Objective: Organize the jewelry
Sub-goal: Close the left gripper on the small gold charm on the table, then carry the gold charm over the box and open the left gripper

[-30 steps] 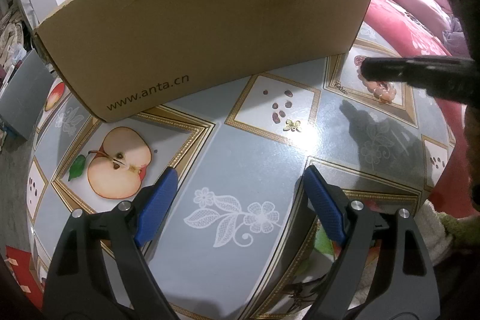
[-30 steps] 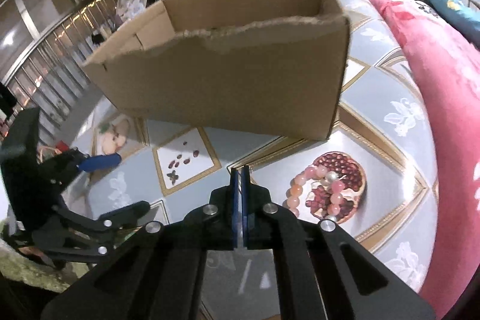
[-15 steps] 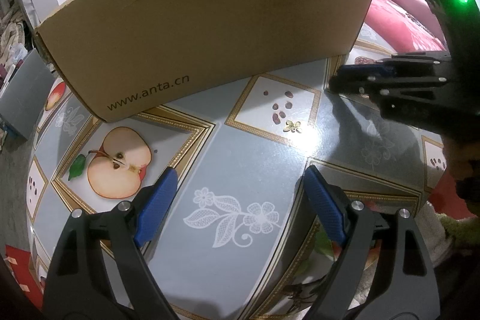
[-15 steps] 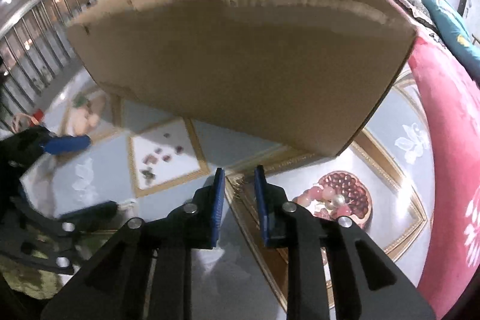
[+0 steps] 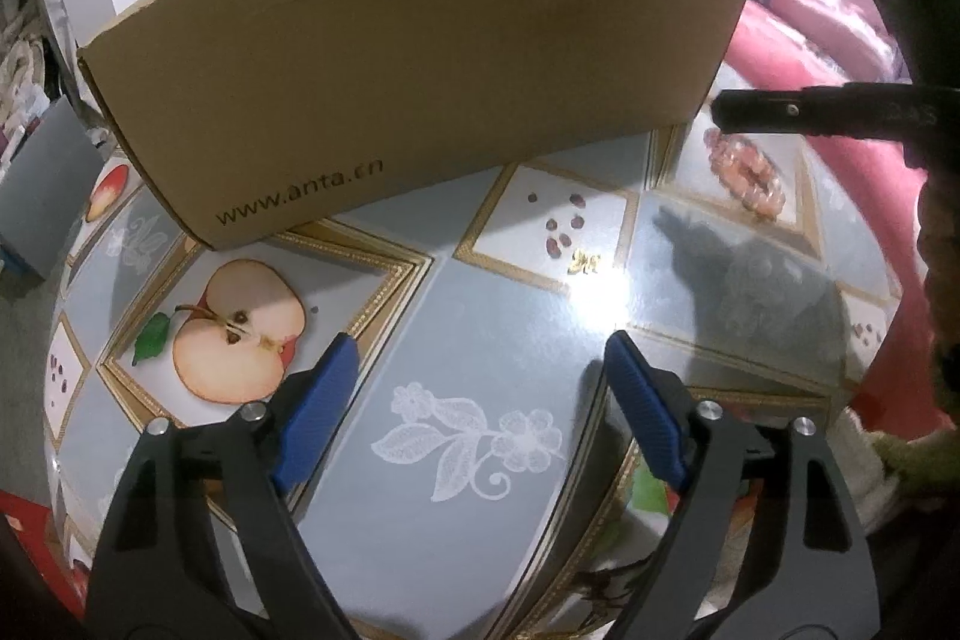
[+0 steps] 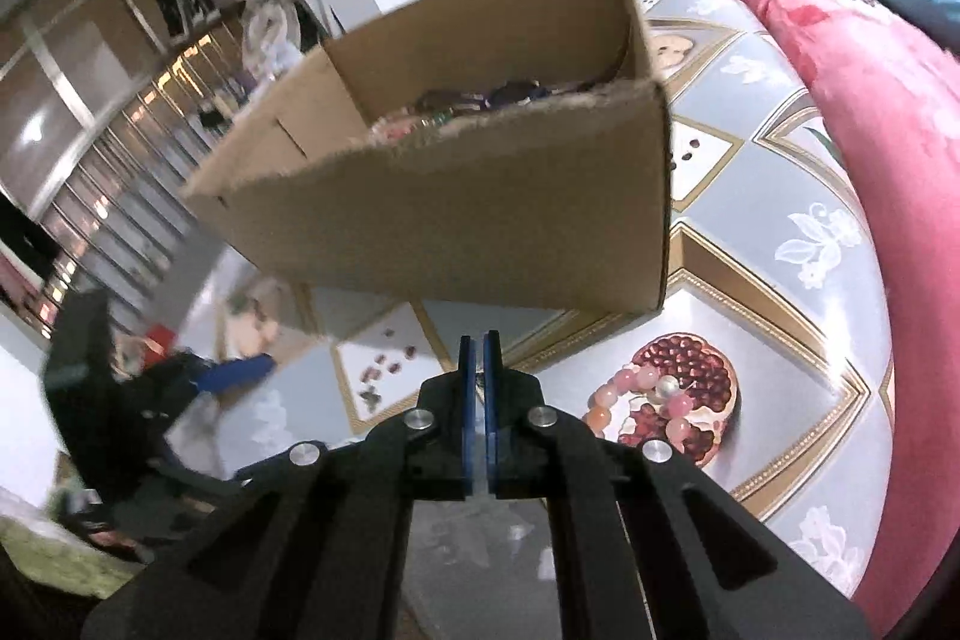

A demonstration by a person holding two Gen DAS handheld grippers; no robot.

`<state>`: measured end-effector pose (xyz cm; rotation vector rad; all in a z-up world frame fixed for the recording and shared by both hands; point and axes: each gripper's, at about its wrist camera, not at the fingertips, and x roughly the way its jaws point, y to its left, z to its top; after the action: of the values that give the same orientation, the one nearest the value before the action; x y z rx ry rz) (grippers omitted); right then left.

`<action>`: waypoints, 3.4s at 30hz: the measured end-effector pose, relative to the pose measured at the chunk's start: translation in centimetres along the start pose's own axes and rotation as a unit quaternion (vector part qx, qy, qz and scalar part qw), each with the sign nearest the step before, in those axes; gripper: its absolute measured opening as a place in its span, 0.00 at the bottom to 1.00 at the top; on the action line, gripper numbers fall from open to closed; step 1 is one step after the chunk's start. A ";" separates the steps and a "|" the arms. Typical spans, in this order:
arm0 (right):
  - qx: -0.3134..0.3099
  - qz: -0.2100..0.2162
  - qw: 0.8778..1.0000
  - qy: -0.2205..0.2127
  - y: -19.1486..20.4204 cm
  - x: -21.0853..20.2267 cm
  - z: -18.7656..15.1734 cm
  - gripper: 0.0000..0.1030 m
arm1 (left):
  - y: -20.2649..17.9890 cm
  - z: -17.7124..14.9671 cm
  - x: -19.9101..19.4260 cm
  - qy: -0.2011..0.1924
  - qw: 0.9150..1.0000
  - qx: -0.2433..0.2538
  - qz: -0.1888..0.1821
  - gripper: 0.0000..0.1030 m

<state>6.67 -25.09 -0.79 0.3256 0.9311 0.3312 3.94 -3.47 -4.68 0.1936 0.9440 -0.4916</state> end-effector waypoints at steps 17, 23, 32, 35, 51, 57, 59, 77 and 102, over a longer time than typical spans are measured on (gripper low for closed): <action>0.023 0.051 0.998 0.008 0.3 0.1 -1.6 0.03 | -3.4 2.5 0.9 -0.028 0.996 0.068 -0.057 0.34; 0.025 0.055 0.998 0.008 0.3 0.2 -2.0 0.03 | -3.7 2.3 1.6 -0.015 0.996 0.083 -0.042 0.21; 0.027 0.054 0.998 0.008 -0.3 0.4 -2.1 0.03 | -4.0 2.6 2.1 -0.010 0.995 0.093 -0.030 0.14; 0.027 0.052 0.998 0.008 -0.5 0.4 -2.1 0.03 | -4.0 2.6 2.0 -0.011 0.995 0.093 -0.028 0.09; 0.026 0.051 0.998 -0.003 -0.6 -0.3 -2.0 0.03 | -4.4 2.6 1.0 -0.027 0.994 0.099 -0.026 0.07; 0.018 0.051 0.998 -0.015 -0.1 -1.2 -1.8 0.03 | -4.3 2.8 -0.8 -0.044 0.994 0.093 -0.028 0.07; 0.011 0.052 0.998 -0.024 0.3 -1.7 -1.3 0.03 | -4.2 3.3 -2.1 -0.060 0.994 0.091 -0.030 0.08; -0.066 0.037 0.993 -0.089 4.1 -3.0 8.8 0.03 | 2.5 12.8 -7.3 -0.141 0.989 0.032 -0.043 0.07; -0.032 -0.027 0.992 -0.123 0.3 -7.5 9.6 0.25 | 5.7 12.9 -5.5 -0.124 0.990 -0.031 -0.055 0.40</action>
<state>10.32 -29.13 10.07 0.2757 0.6839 0.2633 13.42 -1.49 6.93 0.0235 0.7268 -0.5725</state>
